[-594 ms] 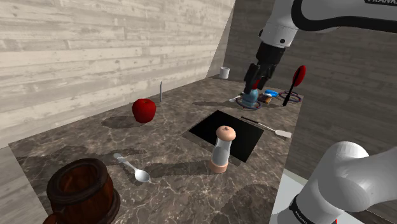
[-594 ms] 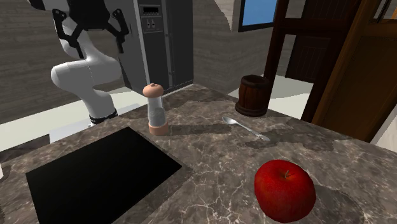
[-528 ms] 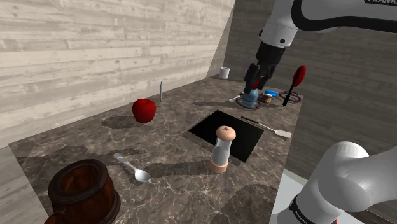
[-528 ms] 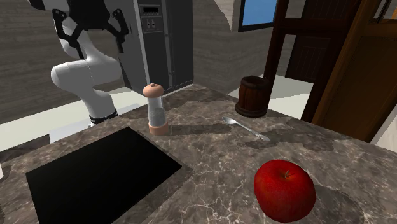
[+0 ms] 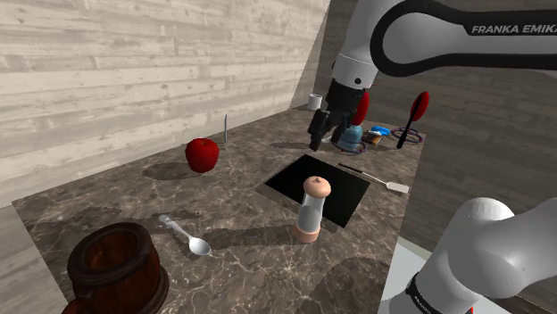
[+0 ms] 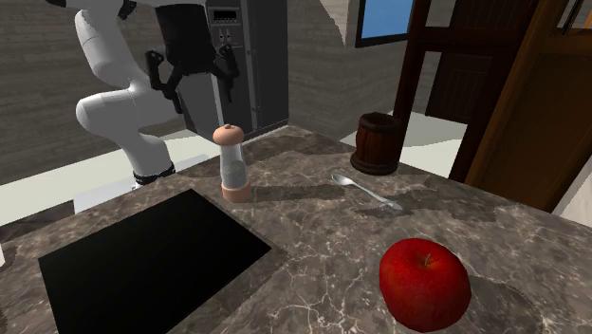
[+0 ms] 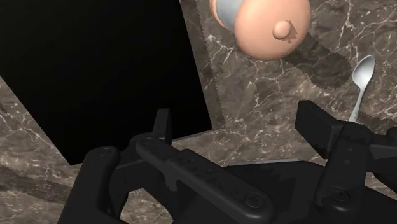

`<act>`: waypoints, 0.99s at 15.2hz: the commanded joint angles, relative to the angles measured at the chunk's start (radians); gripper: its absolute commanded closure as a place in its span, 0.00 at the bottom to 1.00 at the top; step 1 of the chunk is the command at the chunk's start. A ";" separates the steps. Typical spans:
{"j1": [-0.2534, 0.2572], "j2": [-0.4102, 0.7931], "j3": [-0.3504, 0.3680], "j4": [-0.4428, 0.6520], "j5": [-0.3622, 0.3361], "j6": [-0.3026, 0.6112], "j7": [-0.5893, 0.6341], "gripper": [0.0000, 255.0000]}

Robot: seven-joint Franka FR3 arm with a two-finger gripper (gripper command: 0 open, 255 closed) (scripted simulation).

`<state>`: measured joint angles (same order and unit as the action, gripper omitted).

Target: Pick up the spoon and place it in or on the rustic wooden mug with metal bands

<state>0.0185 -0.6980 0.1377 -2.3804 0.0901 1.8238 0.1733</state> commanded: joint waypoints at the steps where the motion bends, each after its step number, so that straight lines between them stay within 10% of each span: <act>1: 0.010 0.030 0.031 -0.018 0.018 0.059 0.032 0.00; 15: 0.035 0.416 0.268 0.060 0.020 0.430 0.285 0.00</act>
<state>0.0550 -0.3136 0.3912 -2.3316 0.1181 2.2282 0.4387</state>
